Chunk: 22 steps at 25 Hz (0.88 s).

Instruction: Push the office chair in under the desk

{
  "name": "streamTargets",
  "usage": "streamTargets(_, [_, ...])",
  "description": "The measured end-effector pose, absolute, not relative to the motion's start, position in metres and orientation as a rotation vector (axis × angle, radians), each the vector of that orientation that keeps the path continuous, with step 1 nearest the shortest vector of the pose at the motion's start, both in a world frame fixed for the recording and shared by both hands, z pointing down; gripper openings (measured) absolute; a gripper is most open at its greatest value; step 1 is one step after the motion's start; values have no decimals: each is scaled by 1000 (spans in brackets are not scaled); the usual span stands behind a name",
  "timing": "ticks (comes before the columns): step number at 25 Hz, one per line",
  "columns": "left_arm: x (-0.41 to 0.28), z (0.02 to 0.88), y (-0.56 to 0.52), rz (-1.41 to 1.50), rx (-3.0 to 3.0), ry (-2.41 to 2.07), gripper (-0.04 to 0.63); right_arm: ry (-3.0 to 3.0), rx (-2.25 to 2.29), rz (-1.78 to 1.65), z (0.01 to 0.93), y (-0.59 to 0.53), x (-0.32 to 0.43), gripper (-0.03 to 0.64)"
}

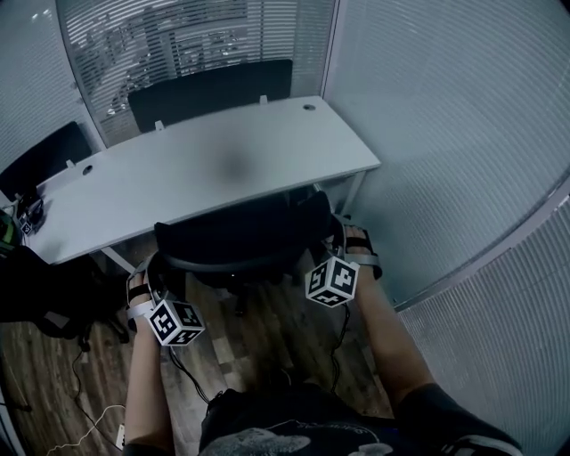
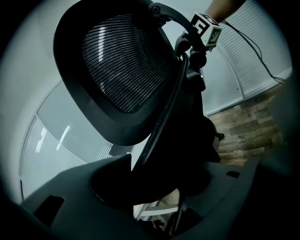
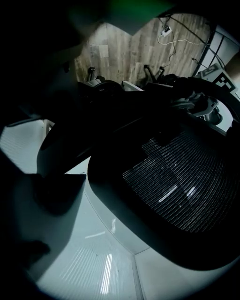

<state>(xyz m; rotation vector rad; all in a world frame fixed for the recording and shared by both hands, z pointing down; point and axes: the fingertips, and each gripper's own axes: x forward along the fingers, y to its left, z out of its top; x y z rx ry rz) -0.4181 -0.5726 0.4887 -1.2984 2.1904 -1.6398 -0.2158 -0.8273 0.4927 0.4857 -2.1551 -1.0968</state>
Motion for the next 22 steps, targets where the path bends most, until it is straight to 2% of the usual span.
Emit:
streamTargets(14, [-469, 493, -597, -1736, -1183, 2260, 256, -2208, 475, -1150, 493, -852, -264, 301])
streamTargets(22, [-467, 492, -594, -1713, -1132, 2301, 256, -2221, 504, -1177, 490, -848, -261, 301])
